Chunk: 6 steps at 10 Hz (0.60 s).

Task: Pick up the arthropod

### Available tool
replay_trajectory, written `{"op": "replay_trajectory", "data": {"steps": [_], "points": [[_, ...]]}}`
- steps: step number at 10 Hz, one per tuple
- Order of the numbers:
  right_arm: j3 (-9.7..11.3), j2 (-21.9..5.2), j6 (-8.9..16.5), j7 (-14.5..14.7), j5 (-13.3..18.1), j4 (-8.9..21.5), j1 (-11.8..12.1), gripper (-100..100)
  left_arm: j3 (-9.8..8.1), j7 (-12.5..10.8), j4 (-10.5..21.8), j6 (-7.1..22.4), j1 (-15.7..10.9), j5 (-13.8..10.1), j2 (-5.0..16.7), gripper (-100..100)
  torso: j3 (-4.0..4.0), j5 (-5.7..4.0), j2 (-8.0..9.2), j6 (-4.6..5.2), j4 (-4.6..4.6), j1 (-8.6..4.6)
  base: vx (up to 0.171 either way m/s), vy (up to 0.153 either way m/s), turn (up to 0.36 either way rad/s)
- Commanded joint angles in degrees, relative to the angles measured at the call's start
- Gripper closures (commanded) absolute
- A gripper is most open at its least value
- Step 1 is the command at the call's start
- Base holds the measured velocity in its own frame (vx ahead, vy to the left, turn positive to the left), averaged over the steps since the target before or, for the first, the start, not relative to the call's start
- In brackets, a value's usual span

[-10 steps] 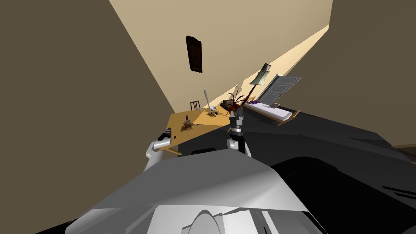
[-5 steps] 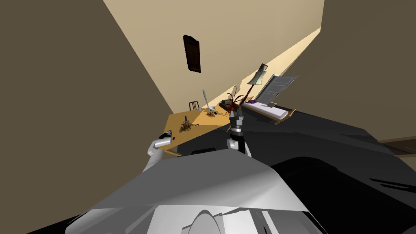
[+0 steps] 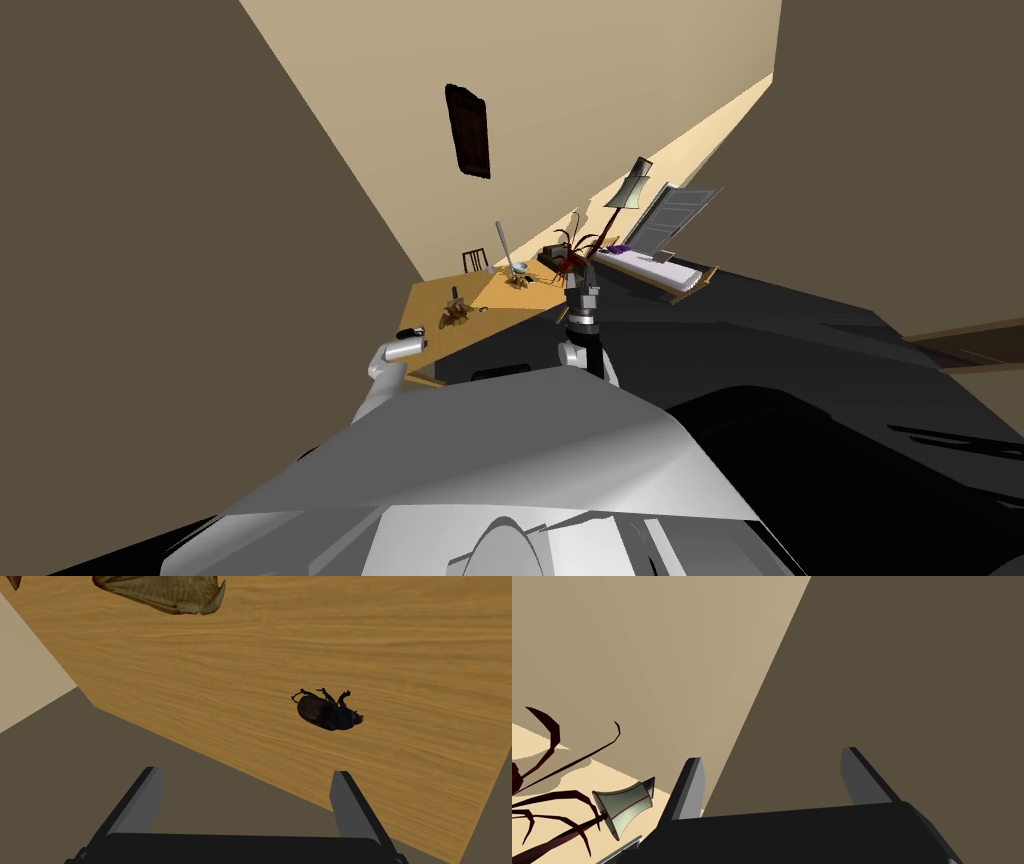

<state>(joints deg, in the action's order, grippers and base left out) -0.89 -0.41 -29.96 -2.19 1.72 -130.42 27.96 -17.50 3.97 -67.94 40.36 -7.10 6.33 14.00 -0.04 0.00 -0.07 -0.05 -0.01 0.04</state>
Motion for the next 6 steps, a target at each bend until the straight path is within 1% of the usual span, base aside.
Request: {"op": "replay_trajectory", "data": {"steps": [1,2,4,6], "points": [[0.0,0.0,0.0,0.0,0.0,0.0,0.0,0,-0.24,1.04,2.86,2.85,-1.49,-0.69,0.75,-100,0.0,0.0,0.0,0.0,0.0,0.0,0.029,0.006,-0.085],[0.0,0.0,0.0,0.0,0.0,0.0,0.0,0,-0.24,1.04,3.79,2.85,-1.49,-0.69,0.75,-100,-0.02,0.0,-0.03,0.0,0.0,0.01,0.031,0.009,-0.025],[0.0,0.0,0.0,0.0,0.0,0.0,0.0,0,-0.42,2.1,8.01,5.81,-3.36,-1.22,1.44,-100,-0.03,0.0,-0.04,-0.01,-0.01,0.02,0.034,0.011,-0.05],[0.0,0.0,0.0,0.0,0.0,0.0,0.0,0,-0.49,3.0,11.61,8.14,-4.87,-1.74,2.06,-100,-0.05,0.01,-0.09,-0.01,-0.02,0.06,0.04,0.023,-0.047]]}}
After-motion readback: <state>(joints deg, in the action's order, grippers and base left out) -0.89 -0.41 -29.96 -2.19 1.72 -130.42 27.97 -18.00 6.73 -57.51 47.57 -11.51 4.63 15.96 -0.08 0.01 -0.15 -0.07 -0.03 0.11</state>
